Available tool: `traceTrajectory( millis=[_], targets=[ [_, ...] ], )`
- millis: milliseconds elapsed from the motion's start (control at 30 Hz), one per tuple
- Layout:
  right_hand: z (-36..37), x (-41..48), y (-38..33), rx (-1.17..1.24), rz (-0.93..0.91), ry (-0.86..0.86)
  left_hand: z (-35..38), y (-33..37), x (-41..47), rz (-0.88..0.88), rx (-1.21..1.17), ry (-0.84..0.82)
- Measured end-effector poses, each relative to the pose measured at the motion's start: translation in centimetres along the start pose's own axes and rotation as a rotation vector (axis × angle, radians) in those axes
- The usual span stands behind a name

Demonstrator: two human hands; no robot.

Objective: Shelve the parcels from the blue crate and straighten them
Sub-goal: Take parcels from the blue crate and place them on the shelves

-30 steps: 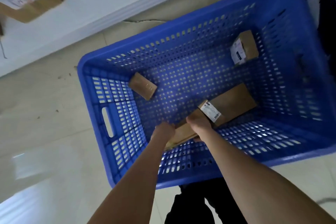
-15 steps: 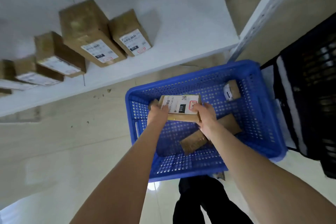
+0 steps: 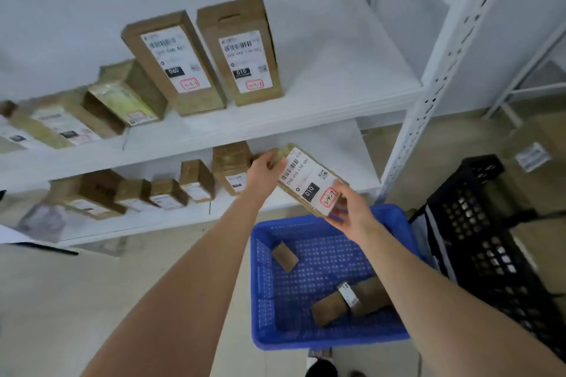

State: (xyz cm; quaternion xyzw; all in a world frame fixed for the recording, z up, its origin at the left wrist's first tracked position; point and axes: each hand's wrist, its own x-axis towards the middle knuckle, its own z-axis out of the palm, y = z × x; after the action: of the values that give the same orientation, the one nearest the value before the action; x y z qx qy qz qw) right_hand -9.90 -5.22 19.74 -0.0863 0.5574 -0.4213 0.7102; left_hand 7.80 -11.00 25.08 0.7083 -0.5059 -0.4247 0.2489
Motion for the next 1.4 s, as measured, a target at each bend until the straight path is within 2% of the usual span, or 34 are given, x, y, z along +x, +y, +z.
traceTrajectory(
  millis=[233, 367, 600, 700, 900, 1267, 1400],
  targets=[
    [2.8, -9.2, -5.6, 0.141, -0.073, -0.187, -5.6, 10.6, -6.5, 0.236, -0.021, 0.169],
    [4.2, -13.4, -8.0, 0.202, -0.09, -0.272, -7.3, 14.6, -9.2, 0.302, -0.048, 0.161],
    [5.9, -17.5, -10.6, 0.086, -0.17, -0.32, -9.5, 19.1, -12.6, 0.404, -0.063, 0.227],
    [6.7, -18.5, -11.1, 0.087, -0.193, -0.346, -10.1, 20.0, -13.5, 0.398, -0.081, 0.233],
    [7.3, -19.8, -11.4, 0.036, -0.188, -0.382, -11.1, 20.4, -15.0, 0.352, -0.131, 0.115],
    [7.5, -20.8, -10.2, -0.224, -0.281, -0.32, -11.7, 18.1, -16.7, 0.349, -0.123, 0.139],
    [7.4, -21.4, -9.1, -0.235, -0.27, -0.32, -11.7, 16.8, -17.2, 0.306, -0.164, 0.105]
  ],
)
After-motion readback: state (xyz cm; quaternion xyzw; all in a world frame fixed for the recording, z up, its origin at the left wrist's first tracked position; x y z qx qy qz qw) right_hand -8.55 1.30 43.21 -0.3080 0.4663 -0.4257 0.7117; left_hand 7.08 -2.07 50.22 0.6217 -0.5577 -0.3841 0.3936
